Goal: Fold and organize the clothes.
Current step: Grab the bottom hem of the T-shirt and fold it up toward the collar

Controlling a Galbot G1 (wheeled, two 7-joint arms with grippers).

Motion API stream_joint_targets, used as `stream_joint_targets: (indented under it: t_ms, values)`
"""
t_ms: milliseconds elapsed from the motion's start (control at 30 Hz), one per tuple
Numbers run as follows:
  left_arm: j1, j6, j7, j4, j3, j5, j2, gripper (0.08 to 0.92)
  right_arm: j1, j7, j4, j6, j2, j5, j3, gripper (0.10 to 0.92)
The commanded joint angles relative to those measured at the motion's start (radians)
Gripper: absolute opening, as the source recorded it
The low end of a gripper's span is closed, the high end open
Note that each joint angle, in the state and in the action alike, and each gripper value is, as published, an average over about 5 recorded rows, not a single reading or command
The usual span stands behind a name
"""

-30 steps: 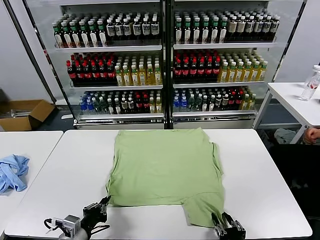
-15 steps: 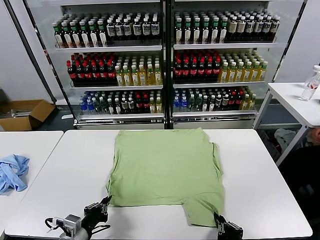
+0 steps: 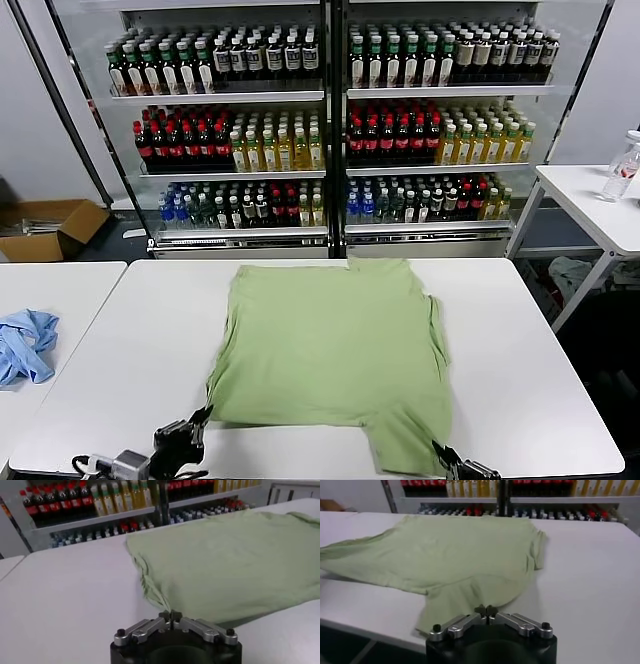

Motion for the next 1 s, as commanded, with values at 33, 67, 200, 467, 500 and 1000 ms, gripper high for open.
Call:
stream_joint_targets:
  t_ms: [33,67,200,467,500,1000]
  values:
    - [0.159,0.033,-0.017,-0.155,-0.174,0.007,0.029,0.084,-0.042,-0.002,0.097,0.007,-0.016,-0.001,0.061,0.105]
    - [0.113,0.030,-0.030,-0.143,-0.170,-0.016,0.029,0.084,-0.001,0.010,0.089,0.000,-0.020,0.021,0.060,0.105]
    - [-0.146,0.028,-0.072,-0.044,-0.075,-0.088,0.009,0.084,0.222,0.051,0.015,-0.050,-0.036,0.121,0.031,0.105]
    - [-0.526,0.011,-0.074,0.231,0.142,-0.033,-0.099,0.084,0.698,0.112,-0.277,-0.134,-0.022,0.186,-0.119,0.105]
    - [-0.553,0.006,-0.067,0.260,0.158,-0.030,-0.109,0.084,0.727,0.115,-0.306,-0.134,-0.020,0.167,-0.139,0.105]
    - [-0.715,-0.054,0.018,0.542,0.270,0.041,-0.159,0.084,0.792,0.110,-0.474,-0.113,0.021,0.040,-0.230,0.105]
